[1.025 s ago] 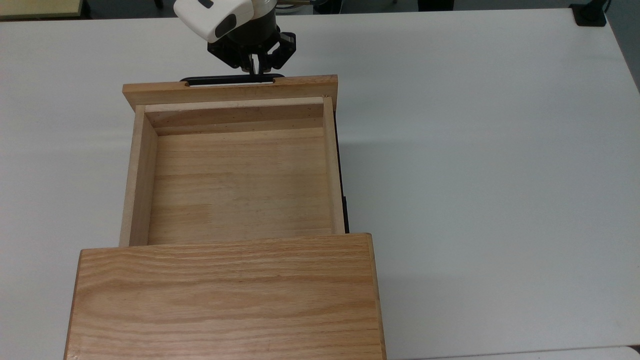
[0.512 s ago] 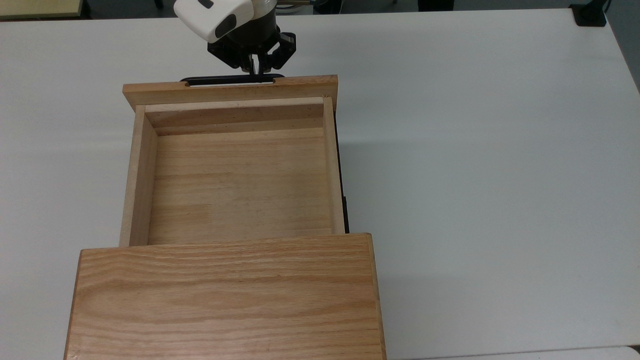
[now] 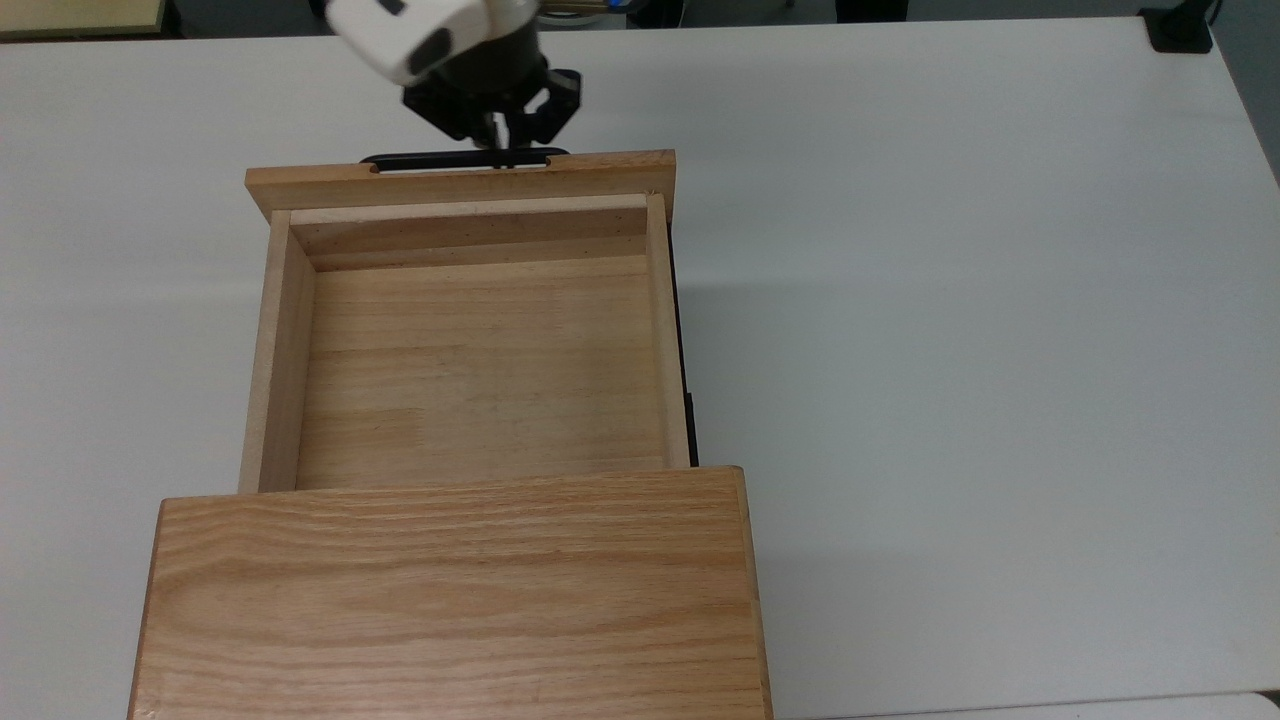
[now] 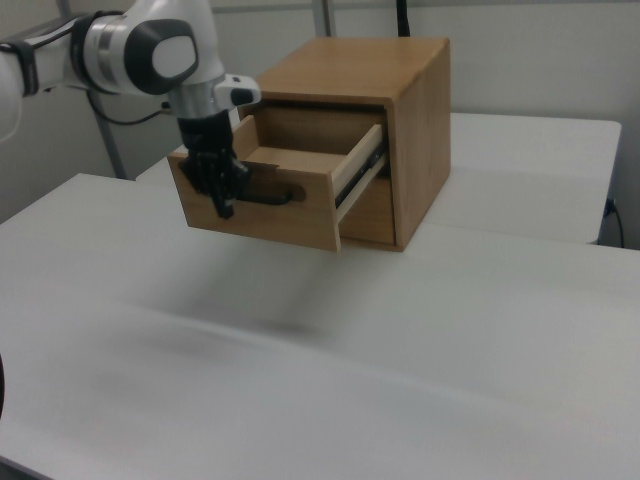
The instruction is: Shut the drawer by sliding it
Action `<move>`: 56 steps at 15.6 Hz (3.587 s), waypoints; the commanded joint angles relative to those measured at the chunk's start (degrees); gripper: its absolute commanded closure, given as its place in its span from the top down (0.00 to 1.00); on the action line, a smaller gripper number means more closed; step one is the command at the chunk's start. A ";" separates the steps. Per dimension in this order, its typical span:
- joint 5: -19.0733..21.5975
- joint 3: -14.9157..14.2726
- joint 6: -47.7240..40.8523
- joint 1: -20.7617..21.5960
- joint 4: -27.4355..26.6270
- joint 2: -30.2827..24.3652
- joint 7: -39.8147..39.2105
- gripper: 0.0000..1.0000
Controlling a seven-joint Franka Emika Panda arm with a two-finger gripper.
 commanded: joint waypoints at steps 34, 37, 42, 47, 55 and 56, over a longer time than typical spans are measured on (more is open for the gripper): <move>1.85 -4.63 53.98 3.72 16.40 23.08 20.74 0.14; 1.85 -4.45 51.10 3.46 10.98 16.69 20.39 0.14; 2.46 -4.28 22.32 3.28 1.55 1.74 9.78 0.14; 0.63 -4.54 -0.33 3.63 -1.34 -5.03 6.50 0.53; -3.95 -4.54 -1.75 4.51 -7.51 -11.38 6.23 1.00; -3.69 -4.54 -1.75 4.25 -7.51 -11.47 6.23 1.00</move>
